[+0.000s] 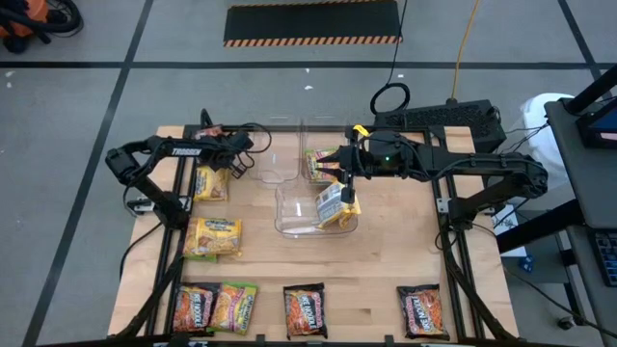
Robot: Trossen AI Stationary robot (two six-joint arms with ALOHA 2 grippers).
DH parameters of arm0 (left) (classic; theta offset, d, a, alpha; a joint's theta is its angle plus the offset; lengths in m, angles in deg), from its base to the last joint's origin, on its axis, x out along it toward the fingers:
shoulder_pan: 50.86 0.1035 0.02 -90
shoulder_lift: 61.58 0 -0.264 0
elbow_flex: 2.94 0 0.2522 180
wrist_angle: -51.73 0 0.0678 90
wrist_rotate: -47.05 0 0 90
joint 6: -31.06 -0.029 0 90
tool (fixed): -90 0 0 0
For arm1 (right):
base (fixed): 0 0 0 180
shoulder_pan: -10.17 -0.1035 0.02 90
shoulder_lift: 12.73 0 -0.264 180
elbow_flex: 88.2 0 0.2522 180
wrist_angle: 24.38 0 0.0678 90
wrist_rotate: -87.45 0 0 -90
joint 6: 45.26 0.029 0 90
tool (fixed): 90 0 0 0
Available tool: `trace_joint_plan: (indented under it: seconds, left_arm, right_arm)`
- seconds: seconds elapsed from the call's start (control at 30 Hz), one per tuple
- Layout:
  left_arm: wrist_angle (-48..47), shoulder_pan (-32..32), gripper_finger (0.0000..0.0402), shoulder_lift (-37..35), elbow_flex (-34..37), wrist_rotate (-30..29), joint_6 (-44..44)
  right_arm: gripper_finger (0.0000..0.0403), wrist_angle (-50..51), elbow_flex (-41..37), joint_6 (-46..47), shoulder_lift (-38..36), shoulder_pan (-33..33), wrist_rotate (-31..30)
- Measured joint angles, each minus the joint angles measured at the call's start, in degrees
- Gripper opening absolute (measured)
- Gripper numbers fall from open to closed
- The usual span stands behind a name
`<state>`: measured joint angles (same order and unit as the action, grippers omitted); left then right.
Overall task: Sort Maruchan noodles
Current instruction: Put the black noodle pack into the top left transparent bin
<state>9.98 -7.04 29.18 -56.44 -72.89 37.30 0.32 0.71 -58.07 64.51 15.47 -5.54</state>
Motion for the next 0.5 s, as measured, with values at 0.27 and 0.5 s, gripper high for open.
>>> trace_joint_plan:
  seconds: [0.27, 0.5]
  left_arm:
    - [-1.94, 0.0, 0.0003, 0.0, -0.11, 2.69, 0.07]
    - [-7.27, 0.0, 0.0002, -0.67, -1.85, 3.14, 0.35]
  right_arm:
    - [0.0077, 0.0, 0.01, -0.05, 0.0, 0.0, 0.0]
    - [0.0077, 0.0, 0.01, -0.08, 0.0, 0.0, 0.0]
